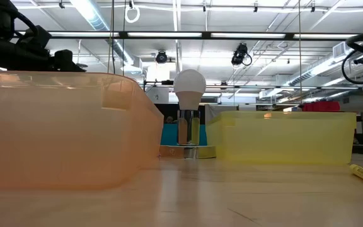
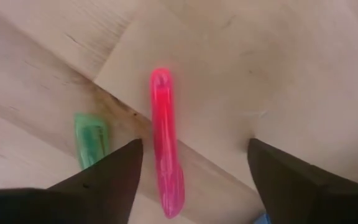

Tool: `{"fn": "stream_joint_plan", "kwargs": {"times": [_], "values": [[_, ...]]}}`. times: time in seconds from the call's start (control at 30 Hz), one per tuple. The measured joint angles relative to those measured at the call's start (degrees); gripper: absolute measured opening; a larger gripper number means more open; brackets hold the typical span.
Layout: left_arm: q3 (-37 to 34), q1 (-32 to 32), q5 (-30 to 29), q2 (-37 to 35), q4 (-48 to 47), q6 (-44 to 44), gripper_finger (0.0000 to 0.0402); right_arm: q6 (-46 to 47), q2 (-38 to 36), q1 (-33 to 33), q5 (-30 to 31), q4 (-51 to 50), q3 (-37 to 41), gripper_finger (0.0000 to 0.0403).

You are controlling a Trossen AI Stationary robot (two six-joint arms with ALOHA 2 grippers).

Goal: Pick & Place Markers
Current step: Put the small pink pen into the yellow bin

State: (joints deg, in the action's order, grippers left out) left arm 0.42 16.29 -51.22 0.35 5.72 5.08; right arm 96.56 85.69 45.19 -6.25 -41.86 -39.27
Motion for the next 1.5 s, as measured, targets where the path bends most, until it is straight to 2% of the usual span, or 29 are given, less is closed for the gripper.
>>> {"fn": "stream_joint_plan", "kwargs": {"times": [0.37, 0.7, 0.97, 1.23, 1.5], "values": [[0.00, -0.01, 0.00, 0.00, 0.01, 0.00, 0.0383, 1.73, 0.04, 0.00, -0.27, 0.57, 0.00, 0.0127], [0.00, -0.01, 0.00, 0.01, -0.01, 0.00, 0.0383, 1.98, -0.02, 0.00, -0.27, 0.76, -0.02, 0.0015], [0.01, -0.01, 0.00, 0.01, -0.01, 0.00, 0.0383, 1.71, -0.03, 0.00, -0.25, 0.78, -0.02, 0.0014], [-0.01, 0.00, 0.00, 0.01, -0.01, 0.00, 0.0383, -0.24, -3.07, -1.17, 0.01, -0.67, -1.39, 0.0013], [0.00, -0.01, 0.00, -0.01, 0.01, 0.00, 0.0383, -9.53, -3.48, -5.14, -0.84, -15.68, -8.43, 0.0012]]}}
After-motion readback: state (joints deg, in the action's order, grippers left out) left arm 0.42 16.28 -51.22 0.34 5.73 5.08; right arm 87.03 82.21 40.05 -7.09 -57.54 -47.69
